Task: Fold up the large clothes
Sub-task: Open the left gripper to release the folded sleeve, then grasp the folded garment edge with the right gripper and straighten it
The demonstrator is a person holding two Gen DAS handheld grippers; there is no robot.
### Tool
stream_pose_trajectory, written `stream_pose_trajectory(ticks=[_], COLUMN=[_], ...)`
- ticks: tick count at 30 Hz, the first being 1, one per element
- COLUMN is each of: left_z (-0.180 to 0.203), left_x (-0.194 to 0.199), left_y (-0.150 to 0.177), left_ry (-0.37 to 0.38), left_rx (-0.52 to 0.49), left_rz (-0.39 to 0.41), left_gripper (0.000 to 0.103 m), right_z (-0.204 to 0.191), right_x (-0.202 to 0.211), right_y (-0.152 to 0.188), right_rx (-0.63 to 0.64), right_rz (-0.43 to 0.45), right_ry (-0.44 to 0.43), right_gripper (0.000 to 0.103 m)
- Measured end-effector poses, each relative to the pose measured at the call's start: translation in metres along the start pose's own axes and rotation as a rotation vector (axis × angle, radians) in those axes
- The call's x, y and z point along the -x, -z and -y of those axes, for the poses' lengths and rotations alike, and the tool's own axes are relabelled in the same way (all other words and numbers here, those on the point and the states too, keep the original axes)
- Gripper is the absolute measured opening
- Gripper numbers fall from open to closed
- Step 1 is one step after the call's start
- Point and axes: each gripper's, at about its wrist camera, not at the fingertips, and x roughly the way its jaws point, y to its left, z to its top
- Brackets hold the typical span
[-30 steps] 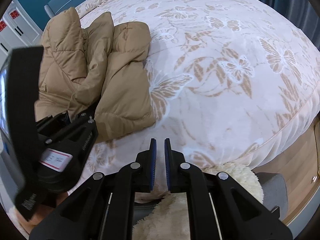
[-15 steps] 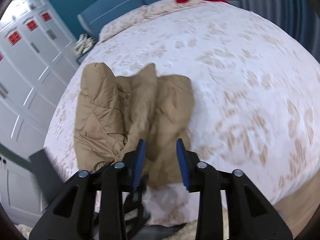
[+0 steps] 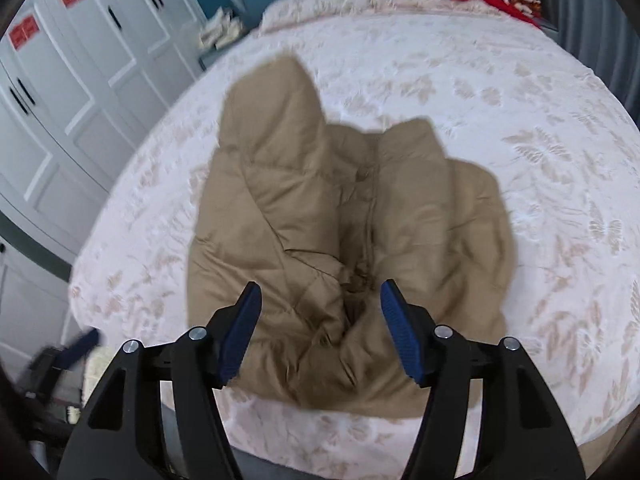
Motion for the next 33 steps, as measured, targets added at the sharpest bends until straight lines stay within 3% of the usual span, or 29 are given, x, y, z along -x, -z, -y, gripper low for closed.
stream_pose_trajectory(ticks=[1, 2, 4, 7, 11, 16, 24, 33], left_z=[-0.004, -0.006, -0.004, 0.000, 0.008, 0.043, 0.094, 0.115], left_x=[0.000, 0.001, 0.000, -0.001, -0.005, -0.015, -0.051, -0.104], left_y=[-0.004, -0.007, -0.014, -0.021, -0.033, -0.047, -0.056, -0.049], left_ry=[-0.008, -0.020, -0.031, -0.036, -0.010, 0.002, 0.023, 0.036], left_rx=[0.015, 0.023, 0.016, 0.002, -0.005, -0.055, -0.097, -0.054], left_rz=[0.006, 0.006, 0.003, 0.005, 0.005, 0.011, -0.036, -0.154], left_gripper=[0.078, 0.078, 0.078, 0.078, 0.078, 0.078, 0.078, 0.074], right_z=[-0.001, -0.001, 0.000, 0.005, 0.017, 0.057, 0.130, 0.163], right_x=[-0.008, -0.016, -0.024, -0.007, 0.033, 0.052, 0.033, -0.004], right_y=[-0.001, -0.001, -0.001, -0.001, 0.000, 0.014, 0.045, 0.062], right_rx=[0.004, 0.006, -0.014, -0.034, -0.072, -0.141, -0.295, -0.374], right_rz=[-0.016, -0.035, -0.054, -0.005, 0.089, 0.114, 0.062, 0.006], right_ry=[0.012, 0.015, -0.015, -0.055, -0.061, -0.005, 0.026, 0.020], right_gripper=[0.050, 0.033, 0.016, 0.006, 0.004, 0.004, 0.004, 0.005])
